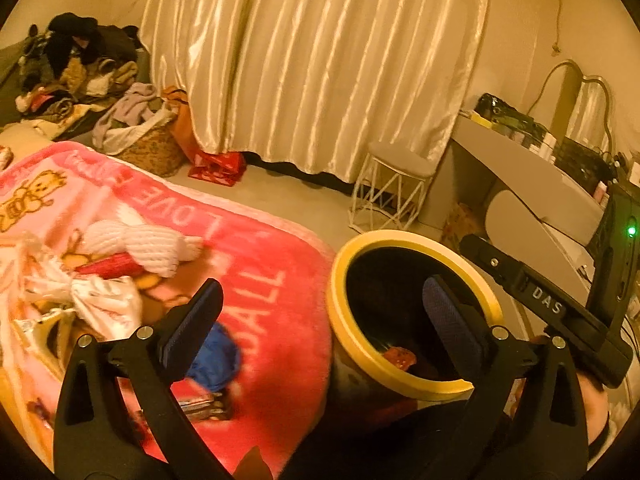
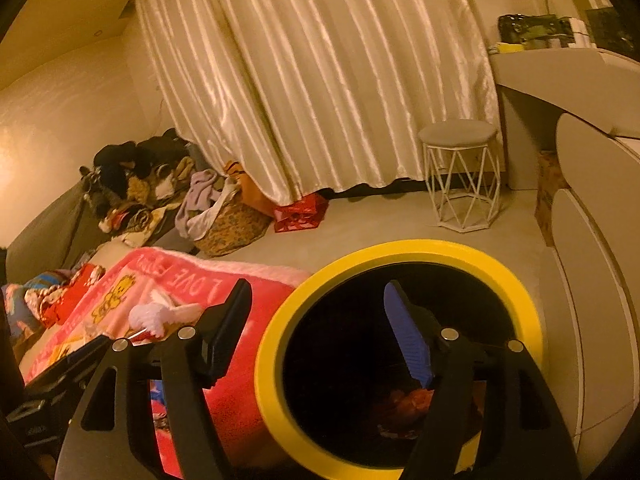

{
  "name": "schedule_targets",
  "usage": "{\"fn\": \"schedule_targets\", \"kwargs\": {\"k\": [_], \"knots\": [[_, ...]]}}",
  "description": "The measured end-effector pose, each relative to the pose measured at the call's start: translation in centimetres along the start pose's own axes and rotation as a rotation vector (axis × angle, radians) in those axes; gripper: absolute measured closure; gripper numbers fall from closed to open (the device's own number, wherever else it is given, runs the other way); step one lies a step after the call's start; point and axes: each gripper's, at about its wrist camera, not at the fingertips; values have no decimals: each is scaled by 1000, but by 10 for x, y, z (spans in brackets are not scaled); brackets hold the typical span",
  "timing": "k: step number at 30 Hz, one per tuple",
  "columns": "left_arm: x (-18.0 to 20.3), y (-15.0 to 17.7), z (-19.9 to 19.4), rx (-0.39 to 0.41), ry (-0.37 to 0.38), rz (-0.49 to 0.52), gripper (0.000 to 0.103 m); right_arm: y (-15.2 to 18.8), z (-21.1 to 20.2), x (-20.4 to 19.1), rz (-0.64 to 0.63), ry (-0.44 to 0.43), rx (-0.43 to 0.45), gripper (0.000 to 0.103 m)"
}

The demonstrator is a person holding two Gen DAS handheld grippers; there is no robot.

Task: Collect trash
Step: 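Move both grippers back to the remaining trash on the blanket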

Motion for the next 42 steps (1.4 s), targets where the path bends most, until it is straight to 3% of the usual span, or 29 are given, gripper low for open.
{"fn": "schedule_targets", "kwargs": {"k": [24,42], "knots": [[-56,-22,-48,121,-105,-76,11,2,1,-76,-156,-147,-14,32],[-116,-35,-76,178,-193,-174,11,15,11,-137,-280,-241,-85,32]]}}
Point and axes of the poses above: each gripper's, at about its wrist camera, not at the fingertips, and z roughly the way its jaws point, x to its right, y to its underside, and after that the axes turned 15 degrees about -z, right-handed
